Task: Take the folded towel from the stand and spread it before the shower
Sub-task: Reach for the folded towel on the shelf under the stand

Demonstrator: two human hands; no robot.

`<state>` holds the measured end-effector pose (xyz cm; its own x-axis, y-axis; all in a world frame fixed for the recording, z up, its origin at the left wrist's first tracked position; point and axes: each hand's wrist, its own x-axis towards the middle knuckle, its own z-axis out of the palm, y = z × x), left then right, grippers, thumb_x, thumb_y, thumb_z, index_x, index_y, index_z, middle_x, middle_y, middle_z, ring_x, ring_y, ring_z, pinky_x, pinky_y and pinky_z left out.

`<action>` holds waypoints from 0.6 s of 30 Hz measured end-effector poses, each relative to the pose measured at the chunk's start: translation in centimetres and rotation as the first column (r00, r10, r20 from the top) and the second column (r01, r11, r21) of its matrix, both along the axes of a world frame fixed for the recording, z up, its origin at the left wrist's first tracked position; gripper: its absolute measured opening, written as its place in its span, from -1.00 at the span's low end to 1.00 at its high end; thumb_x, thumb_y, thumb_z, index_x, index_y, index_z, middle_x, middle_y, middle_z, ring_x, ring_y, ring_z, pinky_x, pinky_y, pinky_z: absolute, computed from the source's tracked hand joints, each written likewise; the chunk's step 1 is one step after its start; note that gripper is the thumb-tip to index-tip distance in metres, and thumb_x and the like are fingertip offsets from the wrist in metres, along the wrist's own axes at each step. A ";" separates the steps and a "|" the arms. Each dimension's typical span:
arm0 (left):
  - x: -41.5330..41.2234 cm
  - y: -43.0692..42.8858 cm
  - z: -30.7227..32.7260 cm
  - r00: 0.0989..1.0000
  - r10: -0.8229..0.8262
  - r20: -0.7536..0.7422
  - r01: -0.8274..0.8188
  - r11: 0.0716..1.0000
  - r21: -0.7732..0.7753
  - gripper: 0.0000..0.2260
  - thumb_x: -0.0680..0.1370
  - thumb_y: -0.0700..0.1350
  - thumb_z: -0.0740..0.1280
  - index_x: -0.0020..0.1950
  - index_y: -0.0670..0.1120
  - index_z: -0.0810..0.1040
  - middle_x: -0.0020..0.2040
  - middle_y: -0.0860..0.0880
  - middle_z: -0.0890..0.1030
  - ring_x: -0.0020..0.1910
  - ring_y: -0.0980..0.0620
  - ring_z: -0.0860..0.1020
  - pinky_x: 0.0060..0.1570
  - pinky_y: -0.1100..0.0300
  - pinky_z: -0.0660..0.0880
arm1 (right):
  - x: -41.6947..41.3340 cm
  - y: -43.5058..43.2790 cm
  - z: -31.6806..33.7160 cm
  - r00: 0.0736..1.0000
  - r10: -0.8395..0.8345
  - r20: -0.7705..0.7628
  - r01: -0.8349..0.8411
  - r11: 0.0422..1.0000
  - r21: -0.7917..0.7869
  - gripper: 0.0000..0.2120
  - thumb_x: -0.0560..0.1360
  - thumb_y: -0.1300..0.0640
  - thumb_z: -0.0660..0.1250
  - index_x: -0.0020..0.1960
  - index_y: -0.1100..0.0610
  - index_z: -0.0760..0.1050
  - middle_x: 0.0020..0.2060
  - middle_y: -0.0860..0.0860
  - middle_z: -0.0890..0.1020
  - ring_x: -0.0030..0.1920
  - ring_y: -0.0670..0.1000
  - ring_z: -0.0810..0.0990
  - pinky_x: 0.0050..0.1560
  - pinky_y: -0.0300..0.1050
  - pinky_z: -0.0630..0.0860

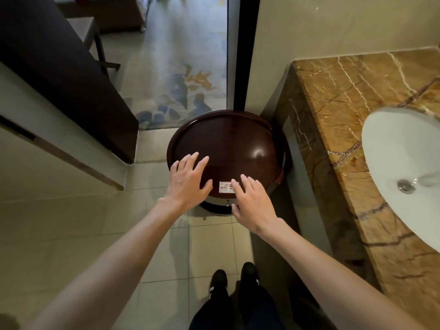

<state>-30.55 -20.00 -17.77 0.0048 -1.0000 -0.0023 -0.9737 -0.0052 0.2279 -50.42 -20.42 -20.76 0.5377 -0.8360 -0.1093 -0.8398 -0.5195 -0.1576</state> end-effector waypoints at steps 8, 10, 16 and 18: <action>0.2 -2.3 -6.5 0.998 -0.062 -0.002 0.062 0.998 -0.006 -0.45 0.52 0.09 0.29 0.47 -0.03 0.30 0.46 -0.18 0.32 0.45 -0.15 0.24 0.40 -0.06 0.14 | 1.0 0.2 -5.8 0.995 -0.026 0.095 0.028 0.999 -0.017 -0.52 0.44 0.11 0.37 0.33 0.18 0.39 0.24 0.18 0.52 0.25 0.14 0.49 0.30 0.01 0.42; 0.4 -2.8 -9.3 0.998 -0.067 -0.003 0.067 0.998 0.004 -0.46 0.52 0.08 0.29 0.46 -0.04 0.32 0.45 -0.19 0.33 0.44 -0.16 0.25 0.39 -0.07 0.15 | 1.3 0.1 -8.3 0.995 -0.021 0.097 0.022 1.000 -0.007 -0.54 0.45 0.14 0.36 0.33 0.19 0.40 0.22 0.20 0.53 0.23 0.15 0.50 0.26 0.02 0.46; 0.9 -3.8 -18.7 0.997 -0.074 0.037 0.073 0.997 0.034 -0.48 0.51 0.05 0.31 0.44 -0.05 0.36 0.42 -0.21 0.36 0.41 -0.20 0.28 0.34 -0.13 0.20 | 1.3 0.0 -17.1 0.993 0.000 0.118 -0.003 1.000 0.024 -0.61 0.43 0.21 0.35 0.25 0.20 0.47 0.10 0.20 0.58 0.11 0.16 0.57 0.11 0.02 0.54; 0.8 -4.5 -21.5 0.994 -0.097 0.051 0.096 0.995 0.029 -0.49 0.51 0.05 0.32 0.43 -0.06 0.37 0.41 -0.21 0.37 0.41 -0.20 0.29 0.34 -0.13 0.20 | 1.1 -0.2 -20.1 0.993 -0.011 0.115 0.006 0.999 0.044 -0.63 0.43 0.22 0.34 0.23 0.19 0.47 0.04 0.18 0.59 0.04 0.16 0.58 0.05 0.01 0.56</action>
<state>-29.76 -24.45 -39.27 -0.0912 -0.9953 -0.0310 -0.9804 0.0843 0.1780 -49.28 -20.60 -40.88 0.5414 -0.8366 -0.0834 -0.8193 -0.5028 -0.2754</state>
